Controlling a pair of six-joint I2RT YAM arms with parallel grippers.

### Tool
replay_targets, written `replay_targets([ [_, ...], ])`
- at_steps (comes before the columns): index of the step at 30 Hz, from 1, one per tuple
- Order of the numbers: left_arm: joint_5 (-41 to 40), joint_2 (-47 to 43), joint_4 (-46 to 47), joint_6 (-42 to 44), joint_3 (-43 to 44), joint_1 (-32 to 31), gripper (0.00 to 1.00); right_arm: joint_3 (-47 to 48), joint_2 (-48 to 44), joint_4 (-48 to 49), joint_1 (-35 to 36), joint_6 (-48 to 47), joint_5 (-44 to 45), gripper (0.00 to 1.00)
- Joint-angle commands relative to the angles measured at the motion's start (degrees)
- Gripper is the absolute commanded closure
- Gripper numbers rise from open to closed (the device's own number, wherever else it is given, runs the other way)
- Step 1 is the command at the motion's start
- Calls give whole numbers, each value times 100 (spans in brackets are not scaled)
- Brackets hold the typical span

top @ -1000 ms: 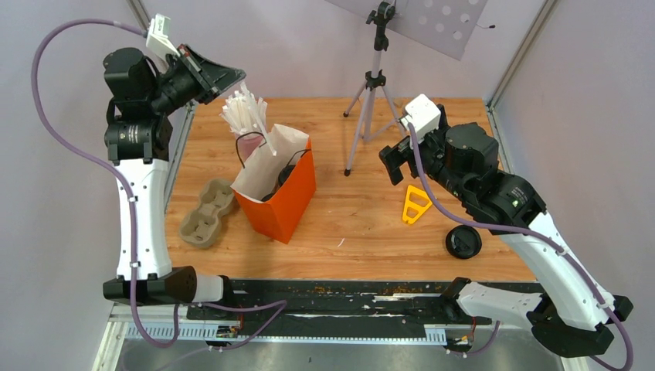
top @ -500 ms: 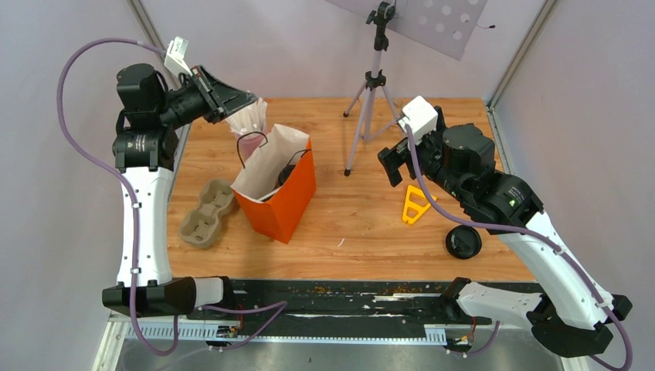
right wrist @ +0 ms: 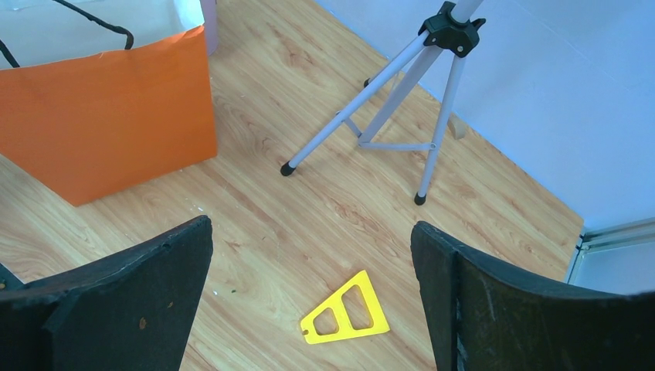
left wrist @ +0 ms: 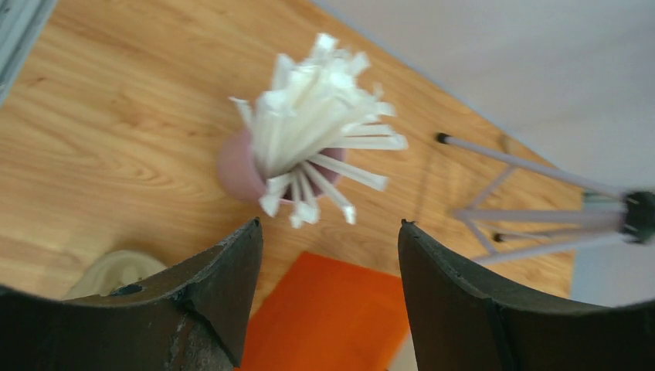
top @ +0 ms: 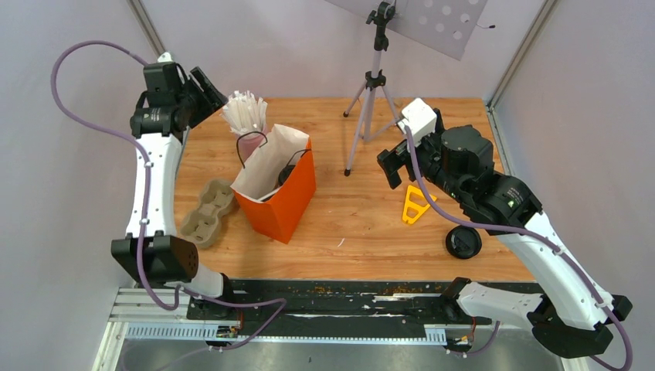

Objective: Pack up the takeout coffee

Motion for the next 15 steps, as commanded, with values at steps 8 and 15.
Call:
replay_targets([
  [8,-827,291,1059,-125,-1426,73,41,80,-80,68,1,45,89,0],
  [15,-633,466,1518,-504,-1775,91,51,141,11,68,-5,29,108,0],
])
